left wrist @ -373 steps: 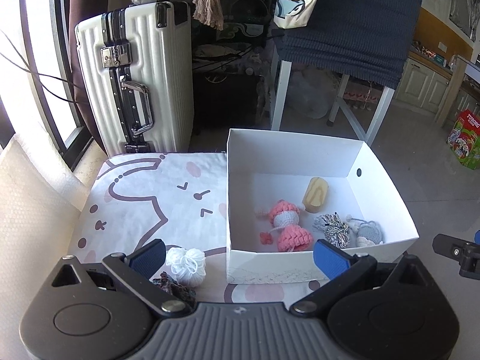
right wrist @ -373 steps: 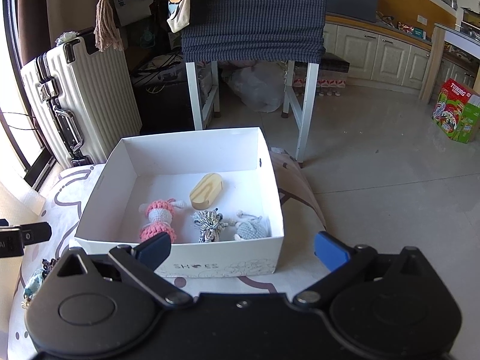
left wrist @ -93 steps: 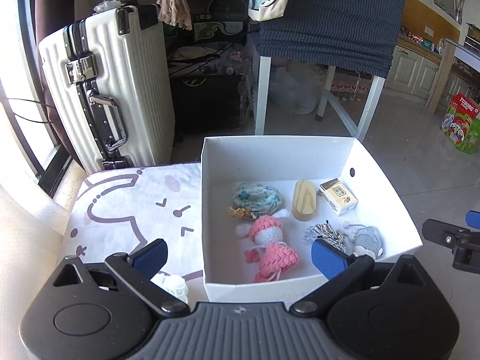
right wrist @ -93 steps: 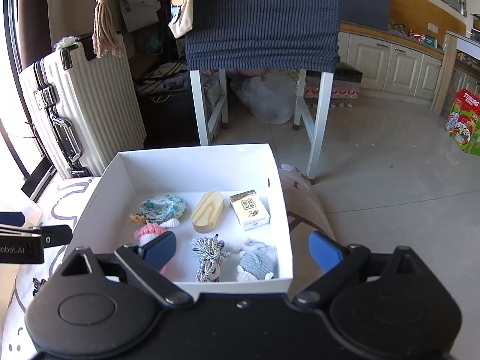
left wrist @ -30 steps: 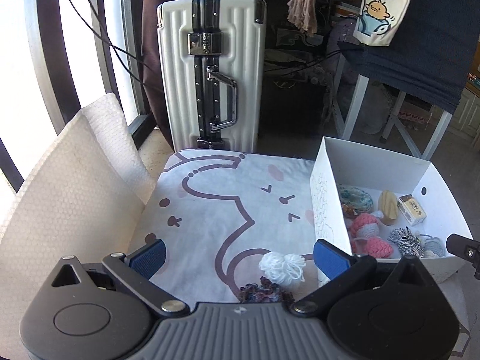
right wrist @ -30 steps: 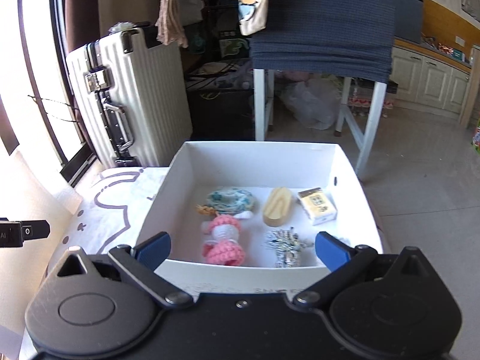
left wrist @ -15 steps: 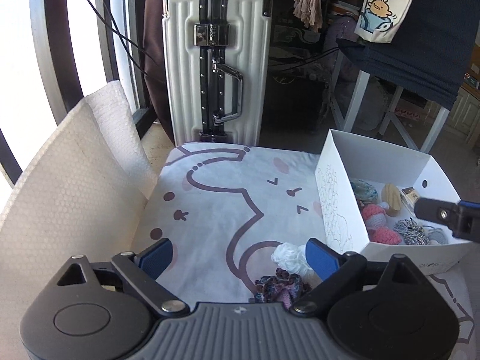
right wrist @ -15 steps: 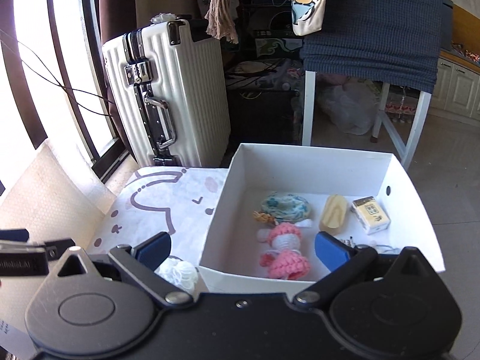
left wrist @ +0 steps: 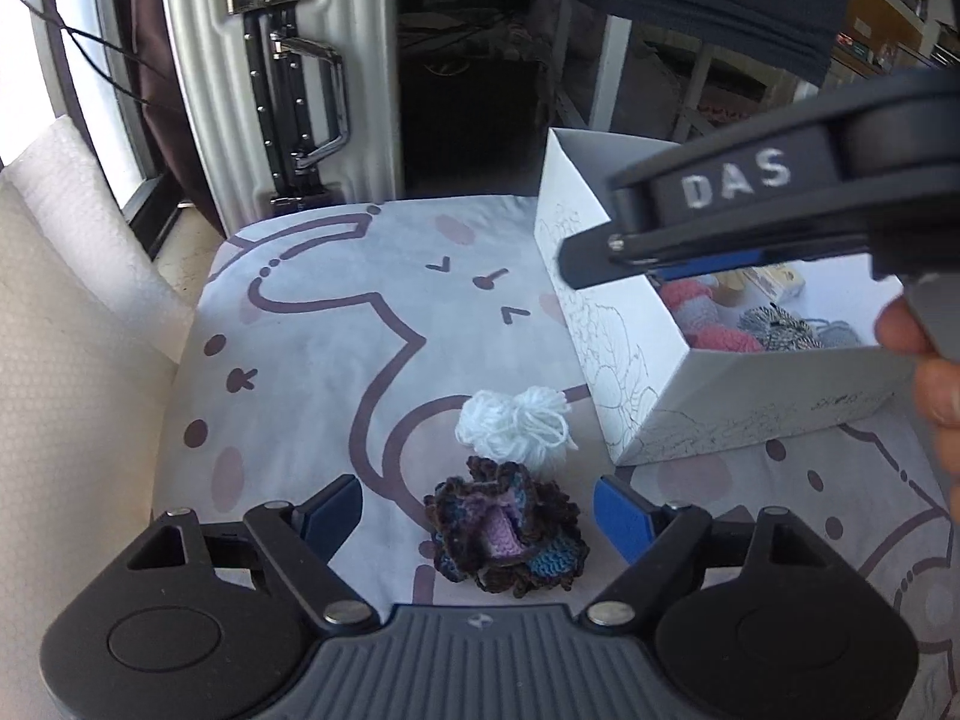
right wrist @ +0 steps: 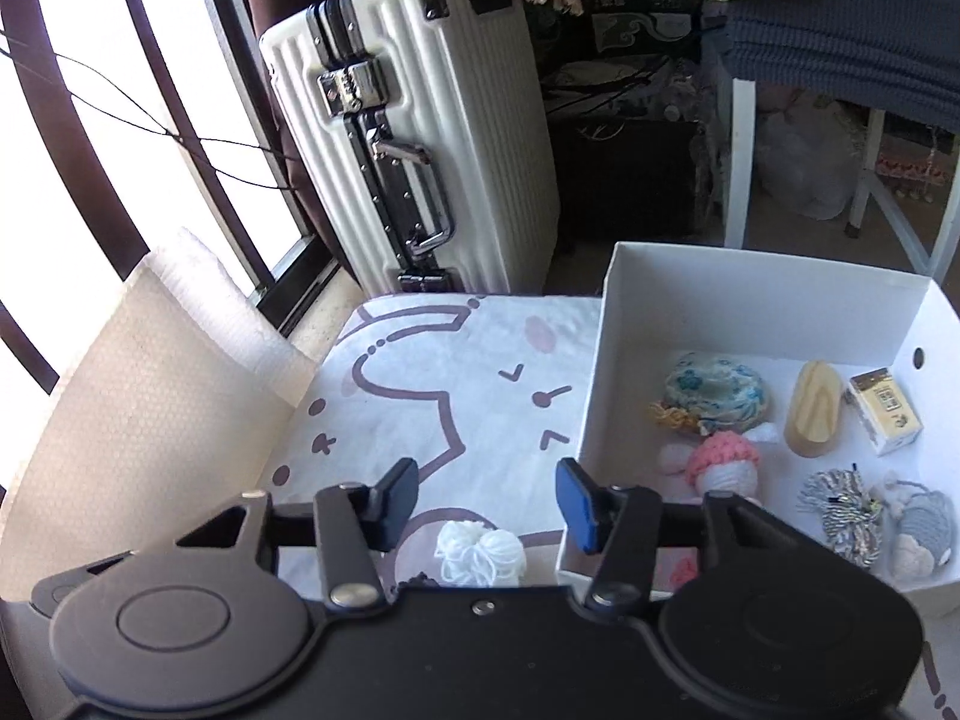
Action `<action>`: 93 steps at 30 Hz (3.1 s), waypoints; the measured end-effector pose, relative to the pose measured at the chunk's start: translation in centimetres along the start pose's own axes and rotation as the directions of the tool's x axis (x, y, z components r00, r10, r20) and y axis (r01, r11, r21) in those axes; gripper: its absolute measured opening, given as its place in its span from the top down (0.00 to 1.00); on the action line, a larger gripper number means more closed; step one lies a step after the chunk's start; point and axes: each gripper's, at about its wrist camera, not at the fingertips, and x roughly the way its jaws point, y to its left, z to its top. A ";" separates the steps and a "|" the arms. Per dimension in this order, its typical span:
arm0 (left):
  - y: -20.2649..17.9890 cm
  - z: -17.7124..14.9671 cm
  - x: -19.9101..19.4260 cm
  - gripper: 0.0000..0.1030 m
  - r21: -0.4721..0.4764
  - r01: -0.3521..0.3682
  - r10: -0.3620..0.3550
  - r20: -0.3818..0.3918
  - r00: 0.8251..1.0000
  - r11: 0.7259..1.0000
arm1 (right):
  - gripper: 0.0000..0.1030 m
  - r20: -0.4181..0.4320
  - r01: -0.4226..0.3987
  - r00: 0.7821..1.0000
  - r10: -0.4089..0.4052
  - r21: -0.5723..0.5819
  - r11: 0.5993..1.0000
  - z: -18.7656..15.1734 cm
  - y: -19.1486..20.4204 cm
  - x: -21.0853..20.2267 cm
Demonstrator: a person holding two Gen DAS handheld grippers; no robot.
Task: Organize objects
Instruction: 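Lower the left tool to the crocheted flower while the right tool approaches the white yarn ball, then close the left tool on the crocheted flower while the right tool grasps the yarn ball, then carry the crocheted flower and yarn ball in both tools over the box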
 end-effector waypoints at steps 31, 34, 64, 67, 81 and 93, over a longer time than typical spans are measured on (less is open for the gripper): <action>2.6 -1.1 6.7 0.43 -0.017 0.115 -0.116 -0.177 0.977 0.993 | 0.56 -0.221 -0.073 0.974 -0.048 -0.506 0.860 0.6 3.9 10.3; 3.8 -1.4 6.0 0.45 -0.015 0.085 -0.087 -0.201 0.976 0.996 | 0.56 -0.247 -0.103 0.968 -0.046 -0.559 0.823 0.1 4.2 10.5; 6.4 -3.7 5.9 0.47 -0.022 0.063 -0.067 -0.333 0.941 0.998 | 0.52 -0.296 -0.139 0.925 -0.239 -0.847 0.512 -6.7 6.9 12.5; 6.2 -3.4 5.0 0.48 -0.010 0.037 -0.038 -0.308 0.951 0.999 | 0.52 -0.279 -0.121 0.937 -0.211 -0.824 0.553 -5.9 6.6 11.3; 4.0 -0.7 -1.8 0.48 -0.033 -0.047 0.043 -0.100 0.994 0.998 | 0.52 -0.153 -0.071 0.987 -0.045 -0.676 0.733 -2.5 5.3 2.1; 1.3 1.5 -7.1 0.48 -0.076 -0.089 0.095 0.071 0.993 0.993 | 0.52 -0.055 -0.029 0.998 0.003 -0.472 0.881 -2.2 1.6 -5.3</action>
